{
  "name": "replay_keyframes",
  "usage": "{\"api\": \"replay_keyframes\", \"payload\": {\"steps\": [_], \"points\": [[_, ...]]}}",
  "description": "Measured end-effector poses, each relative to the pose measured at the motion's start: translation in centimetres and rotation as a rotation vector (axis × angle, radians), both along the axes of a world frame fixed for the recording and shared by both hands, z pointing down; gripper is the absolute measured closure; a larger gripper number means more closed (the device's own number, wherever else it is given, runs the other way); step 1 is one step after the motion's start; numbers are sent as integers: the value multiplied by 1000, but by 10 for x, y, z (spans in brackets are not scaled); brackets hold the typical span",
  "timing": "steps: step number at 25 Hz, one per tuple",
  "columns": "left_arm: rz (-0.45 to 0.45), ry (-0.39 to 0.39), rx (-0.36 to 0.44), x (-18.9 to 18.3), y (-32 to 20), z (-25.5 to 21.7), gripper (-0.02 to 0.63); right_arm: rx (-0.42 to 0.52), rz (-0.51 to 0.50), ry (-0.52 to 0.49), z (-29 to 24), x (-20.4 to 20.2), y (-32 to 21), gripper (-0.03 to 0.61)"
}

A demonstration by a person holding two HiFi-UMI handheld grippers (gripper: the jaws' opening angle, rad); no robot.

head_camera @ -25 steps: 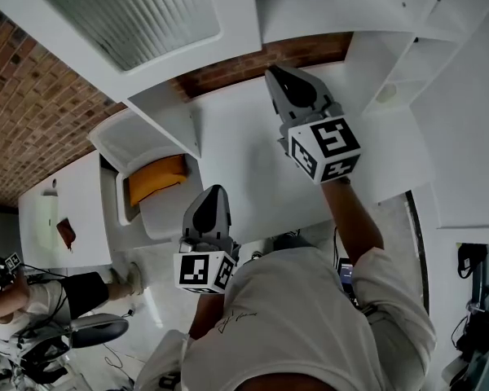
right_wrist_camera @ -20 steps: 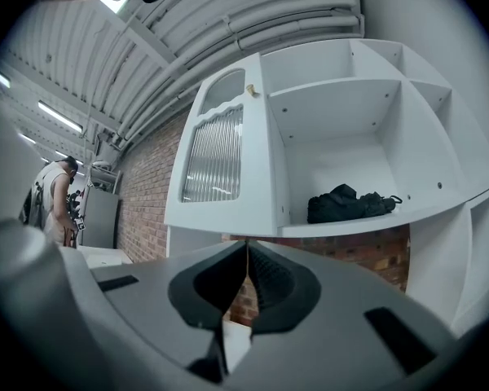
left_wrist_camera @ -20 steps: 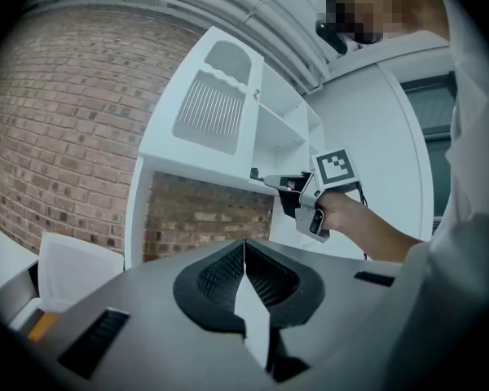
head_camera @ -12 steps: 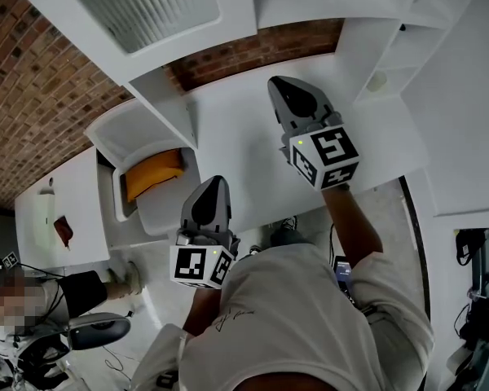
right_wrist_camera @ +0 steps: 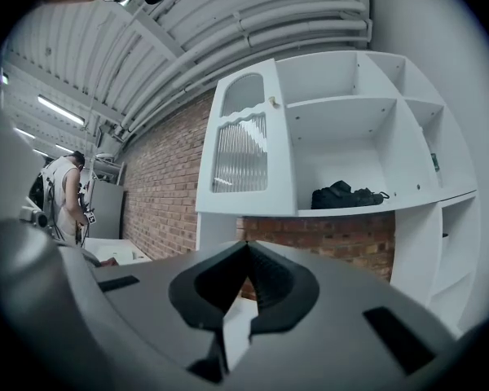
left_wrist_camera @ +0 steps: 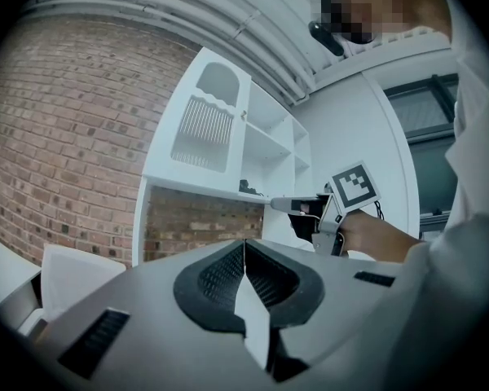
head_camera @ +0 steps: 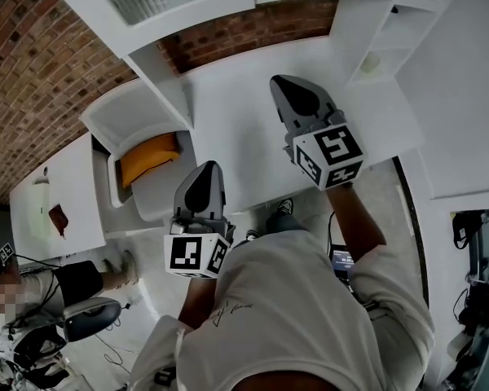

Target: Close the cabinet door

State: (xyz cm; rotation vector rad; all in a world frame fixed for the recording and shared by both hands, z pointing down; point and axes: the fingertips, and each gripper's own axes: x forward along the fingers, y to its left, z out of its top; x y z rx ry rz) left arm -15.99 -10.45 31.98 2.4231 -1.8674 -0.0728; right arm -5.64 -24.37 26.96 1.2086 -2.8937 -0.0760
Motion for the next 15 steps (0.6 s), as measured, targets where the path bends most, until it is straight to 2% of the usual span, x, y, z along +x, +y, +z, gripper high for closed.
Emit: {"api": "replay_keyframes", "payload": {"steps": [6,15], "points": [[-27,13,7,-10,18,0,597,-36,18,17,15,8,32,554],[0,31,-17,-14,44,17,597,-93,19,48,42,14,77,555]]}}
